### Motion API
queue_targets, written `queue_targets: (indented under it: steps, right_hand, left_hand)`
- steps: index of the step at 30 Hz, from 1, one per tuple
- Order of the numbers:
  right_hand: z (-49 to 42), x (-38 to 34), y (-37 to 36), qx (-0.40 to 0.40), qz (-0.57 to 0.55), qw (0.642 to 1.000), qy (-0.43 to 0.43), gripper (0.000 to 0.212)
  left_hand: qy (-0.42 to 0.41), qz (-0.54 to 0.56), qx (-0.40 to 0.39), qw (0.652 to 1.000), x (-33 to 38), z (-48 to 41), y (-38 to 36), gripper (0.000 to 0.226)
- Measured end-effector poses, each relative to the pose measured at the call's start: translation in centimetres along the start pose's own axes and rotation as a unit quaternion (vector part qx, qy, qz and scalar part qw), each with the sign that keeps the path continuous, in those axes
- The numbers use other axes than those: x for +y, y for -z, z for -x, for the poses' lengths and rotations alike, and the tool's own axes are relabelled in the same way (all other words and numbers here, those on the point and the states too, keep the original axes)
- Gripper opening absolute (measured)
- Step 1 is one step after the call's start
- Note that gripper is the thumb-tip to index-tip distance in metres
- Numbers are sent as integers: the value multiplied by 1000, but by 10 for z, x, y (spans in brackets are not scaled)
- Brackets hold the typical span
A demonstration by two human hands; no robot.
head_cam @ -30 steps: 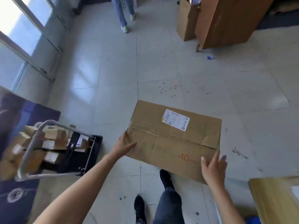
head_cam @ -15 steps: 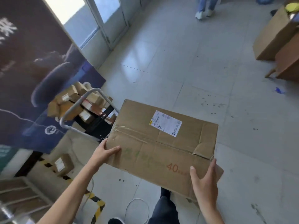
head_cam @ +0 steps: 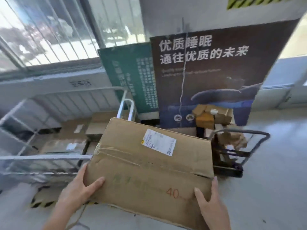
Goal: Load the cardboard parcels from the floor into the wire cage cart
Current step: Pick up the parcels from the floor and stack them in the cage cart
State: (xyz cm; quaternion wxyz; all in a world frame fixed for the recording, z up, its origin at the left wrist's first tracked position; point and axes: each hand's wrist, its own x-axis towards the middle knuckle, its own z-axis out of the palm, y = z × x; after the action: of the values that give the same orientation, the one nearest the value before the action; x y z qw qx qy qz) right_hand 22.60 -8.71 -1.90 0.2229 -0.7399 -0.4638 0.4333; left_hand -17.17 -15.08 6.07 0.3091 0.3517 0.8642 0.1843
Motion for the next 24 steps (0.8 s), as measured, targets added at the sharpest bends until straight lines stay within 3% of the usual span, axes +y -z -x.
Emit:
queue_targets:
  steps: [5,10,12,16,24]
  right_hand:
    - [31,-76,-99,-99,48,991,73,93]
    - [53,-133,-164,-177,102,970,128,85]
    - [57,-154,-186,-187,121,965,138,87]
    - [54,-205,-233,-217,163,945,182,91]
    - [34,-324,-336,-182,156,947,215,90]
  left_hand:
    - [46,62,37,996,-114,12,77,103]
    - [90,65,47,993,-172,13,140,94]
    - [110,81,60,989,-192,9,160,88]
    - [150,118,107,976,-223,-7,196,115]
    - [129,157,205,957,-228,-92,297,100]
